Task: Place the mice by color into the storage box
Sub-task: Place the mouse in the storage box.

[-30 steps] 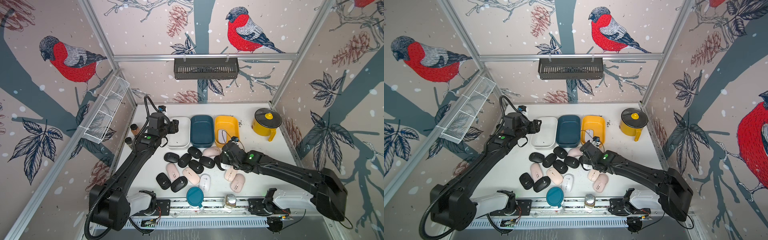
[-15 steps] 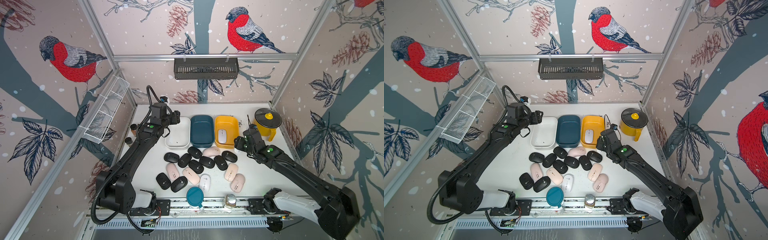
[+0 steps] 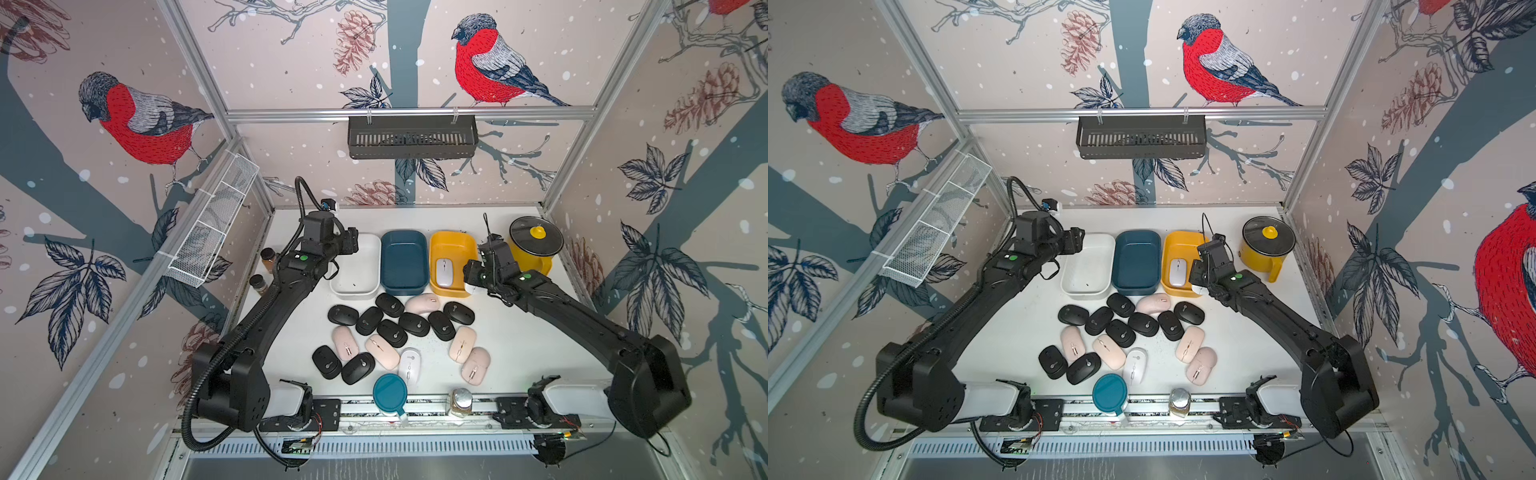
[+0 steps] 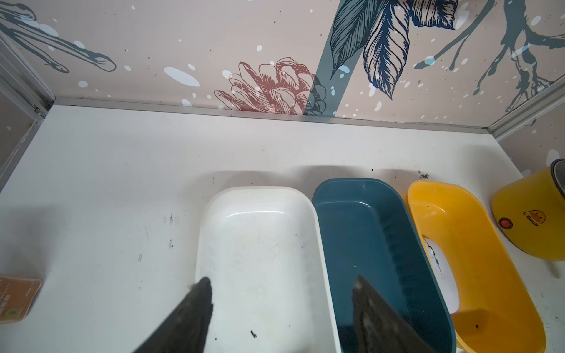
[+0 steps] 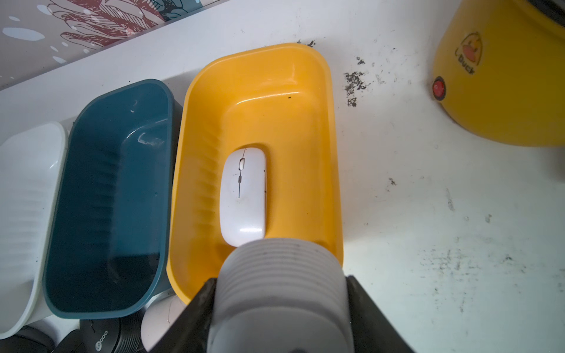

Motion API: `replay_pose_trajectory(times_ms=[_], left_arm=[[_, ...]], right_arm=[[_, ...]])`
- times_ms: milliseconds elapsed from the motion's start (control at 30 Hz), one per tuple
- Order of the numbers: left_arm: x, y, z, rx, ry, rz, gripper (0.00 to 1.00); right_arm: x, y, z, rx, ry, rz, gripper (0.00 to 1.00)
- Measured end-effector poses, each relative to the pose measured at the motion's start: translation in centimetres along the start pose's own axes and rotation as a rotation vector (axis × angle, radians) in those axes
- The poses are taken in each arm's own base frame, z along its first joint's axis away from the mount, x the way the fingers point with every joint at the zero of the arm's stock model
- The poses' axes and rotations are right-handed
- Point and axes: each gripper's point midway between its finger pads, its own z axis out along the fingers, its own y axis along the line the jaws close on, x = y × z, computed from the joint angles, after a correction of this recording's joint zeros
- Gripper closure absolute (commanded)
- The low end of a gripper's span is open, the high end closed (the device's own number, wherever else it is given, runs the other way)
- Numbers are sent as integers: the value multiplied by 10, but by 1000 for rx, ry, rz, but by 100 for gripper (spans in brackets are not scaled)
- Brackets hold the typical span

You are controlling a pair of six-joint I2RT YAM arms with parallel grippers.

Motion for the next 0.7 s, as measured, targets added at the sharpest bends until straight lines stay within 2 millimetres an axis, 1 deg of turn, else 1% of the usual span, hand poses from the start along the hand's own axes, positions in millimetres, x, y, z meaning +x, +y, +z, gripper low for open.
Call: replay_pose_trajectory(times_ms=[233, 367, 567, 700], left_arm=[[0, 1, -4, 0, -20, 5, 29], [-2, 0, -6, 7, -27, 4, 28], [-1, 0, -7, 9, -34, 2, 28], [-4, -1, -12, 12, -47, 1, 28]], right_arm=[[-4, 3, 12, -3, -11, -25, 46], [-1, -3, 18, 18, -6, -22, 46], [-12, -16, 33, 54, -21, 3, 46], [-21, -18, 42, 63, -26, -5, 46]])
